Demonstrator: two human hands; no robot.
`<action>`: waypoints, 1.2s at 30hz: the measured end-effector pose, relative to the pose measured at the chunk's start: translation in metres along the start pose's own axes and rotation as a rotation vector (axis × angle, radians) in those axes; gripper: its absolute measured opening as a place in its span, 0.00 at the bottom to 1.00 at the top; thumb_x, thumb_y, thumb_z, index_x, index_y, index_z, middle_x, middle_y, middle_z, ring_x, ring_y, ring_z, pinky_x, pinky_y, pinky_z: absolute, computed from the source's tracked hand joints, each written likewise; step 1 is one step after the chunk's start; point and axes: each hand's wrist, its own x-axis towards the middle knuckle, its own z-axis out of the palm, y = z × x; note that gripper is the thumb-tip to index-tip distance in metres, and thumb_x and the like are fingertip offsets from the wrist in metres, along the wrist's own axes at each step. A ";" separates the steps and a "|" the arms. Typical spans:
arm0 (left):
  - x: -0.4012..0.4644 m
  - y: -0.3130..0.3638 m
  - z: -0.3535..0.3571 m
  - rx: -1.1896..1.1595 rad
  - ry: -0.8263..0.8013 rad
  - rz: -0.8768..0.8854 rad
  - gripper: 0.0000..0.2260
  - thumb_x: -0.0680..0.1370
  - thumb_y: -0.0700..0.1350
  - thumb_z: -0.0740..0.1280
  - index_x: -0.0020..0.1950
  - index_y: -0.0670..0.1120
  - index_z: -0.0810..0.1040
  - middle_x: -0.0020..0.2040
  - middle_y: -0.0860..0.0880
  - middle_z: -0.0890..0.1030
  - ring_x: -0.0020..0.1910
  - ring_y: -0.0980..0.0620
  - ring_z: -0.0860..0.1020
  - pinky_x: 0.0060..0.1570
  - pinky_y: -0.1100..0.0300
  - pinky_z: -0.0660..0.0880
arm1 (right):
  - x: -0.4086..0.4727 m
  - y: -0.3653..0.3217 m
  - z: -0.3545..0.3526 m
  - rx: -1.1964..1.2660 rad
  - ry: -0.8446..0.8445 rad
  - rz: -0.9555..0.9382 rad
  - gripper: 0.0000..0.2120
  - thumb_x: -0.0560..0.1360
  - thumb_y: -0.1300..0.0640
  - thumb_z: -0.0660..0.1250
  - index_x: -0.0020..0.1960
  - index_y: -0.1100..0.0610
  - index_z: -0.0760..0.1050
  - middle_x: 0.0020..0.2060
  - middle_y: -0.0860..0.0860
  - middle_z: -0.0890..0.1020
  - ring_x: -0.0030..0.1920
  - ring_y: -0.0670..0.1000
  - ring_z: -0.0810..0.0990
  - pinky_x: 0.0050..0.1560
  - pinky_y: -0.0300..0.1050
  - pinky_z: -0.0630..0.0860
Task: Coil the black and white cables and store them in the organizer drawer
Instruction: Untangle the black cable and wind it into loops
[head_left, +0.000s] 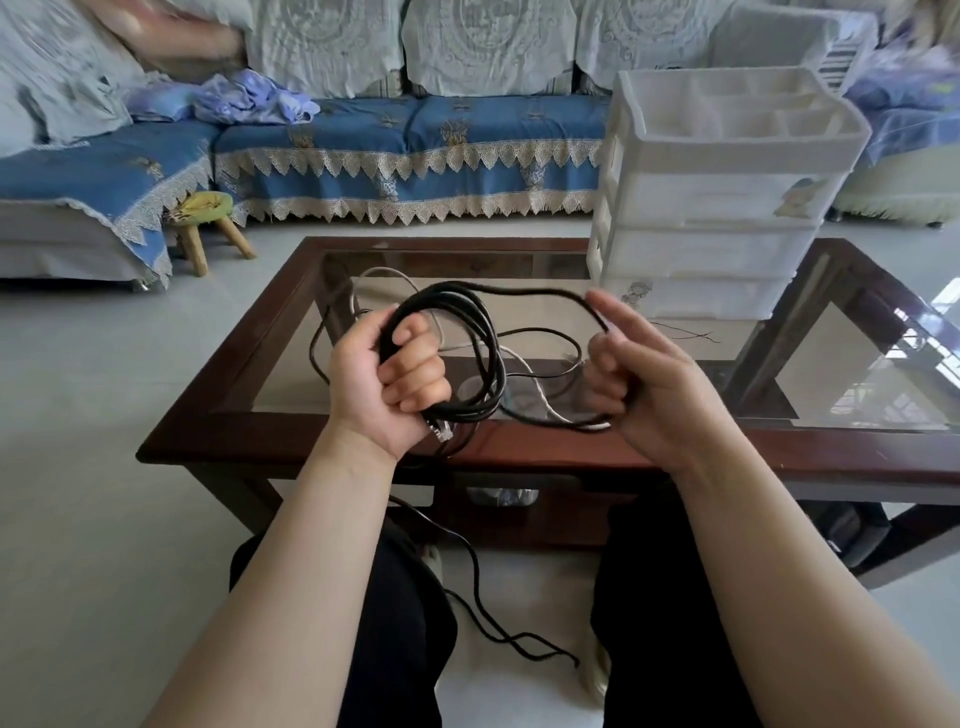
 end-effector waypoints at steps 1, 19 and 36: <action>0.000 0.000 -0.001 -0.004 0.010 0.015 0.17 0.79 0.49 0.53 0.31 0.48 0.67 0.18 0.55 0.63 0.15 0.57 0.54 0.14 0.67 0.55 | 0.002 0.002 -0.001 -0.376 0.110 -0.048 0.11 0.79 0.63 0.60 0.58 0.54 0.74 0.30 0.47 0.74 0.27 0.44 0.69 0.31 0.39 0.67; 0.007 0.002 -0.010 -0.176 0.486 0.455 0.16 0.80 0.44 0.50 0.32 0.48 0.65 0.23 0.54 0.59 0.20 0.57 0.55 0.21 0.64 0.56 | -0.008 0.022 0.019 -1.494 0.322 -0.142 0.06 0.77 0.52 0.62 0.51 0.53 0.74 0.42 0.51 0.82 0.44 0.57 0.78 0.41 0.48 0.75; 0.040 -0.006 0.016 0.788 0.362 0.513 0.18 0.85 0.51 0.46 0.38 0.47 0.63 0.23 0.55 0.66 0.23 0.56 0.63 0.29 0.61 0.66 | 0.009 -0.006 0.063 -1.929 -0.231 -0.269 0.10 0.81 0.52 0.54 0.56 0.54 0.71 0.42 0.51 0.81 0.38 0.56 0.77 0.33 0.46 0.70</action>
